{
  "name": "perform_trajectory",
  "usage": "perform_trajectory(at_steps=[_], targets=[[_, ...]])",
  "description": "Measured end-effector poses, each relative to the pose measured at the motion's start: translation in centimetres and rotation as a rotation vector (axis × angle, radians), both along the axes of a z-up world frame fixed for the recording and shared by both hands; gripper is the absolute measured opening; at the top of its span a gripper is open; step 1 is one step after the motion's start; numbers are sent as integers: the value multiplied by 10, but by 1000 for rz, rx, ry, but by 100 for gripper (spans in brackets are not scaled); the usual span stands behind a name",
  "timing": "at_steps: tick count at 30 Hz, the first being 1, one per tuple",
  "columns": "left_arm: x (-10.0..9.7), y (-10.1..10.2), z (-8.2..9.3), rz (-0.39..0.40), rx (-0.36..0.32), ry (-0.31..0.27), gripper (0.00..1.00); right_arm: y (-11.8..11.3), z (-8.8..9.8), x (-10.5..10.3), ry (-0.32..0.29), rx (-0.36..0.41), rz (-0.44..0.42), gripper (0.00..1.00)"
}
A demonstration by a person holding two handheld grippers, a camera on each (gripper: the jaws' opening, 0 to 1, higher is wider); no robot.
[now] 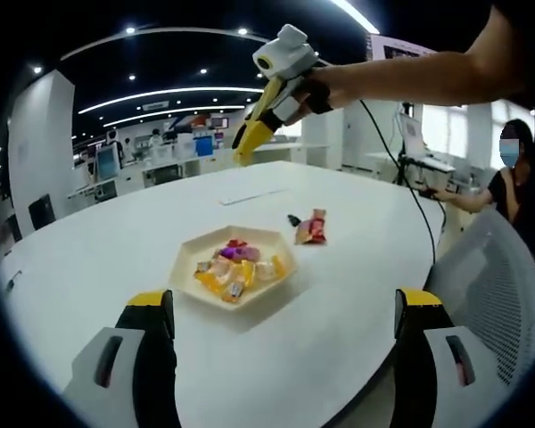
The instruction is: Place the target food into the container with the food tongs after gripping and lifting it, then release it inside without dropping or visibly crushing the food.
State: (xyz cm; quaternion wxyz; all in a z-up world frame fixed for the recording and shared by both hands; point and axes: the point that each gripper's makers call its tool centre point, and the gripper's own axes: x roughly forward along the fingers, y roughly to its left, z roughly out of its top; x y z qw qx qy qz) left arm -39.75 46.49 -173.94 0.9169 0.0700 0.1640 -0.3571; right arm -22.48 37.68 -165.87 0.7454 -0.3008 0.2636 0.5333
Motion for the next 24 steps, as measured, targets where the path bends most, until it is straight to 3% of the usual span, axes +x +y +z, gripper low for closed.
perform_trajectory(at_steps=[12,24], targets=[[3,2,3,11,-8,-5,99,-56,12,10,-14,72,-156,26],[1,2,4,6,-5,-13,99,-108,-3,15,-29,76,-259,26]])
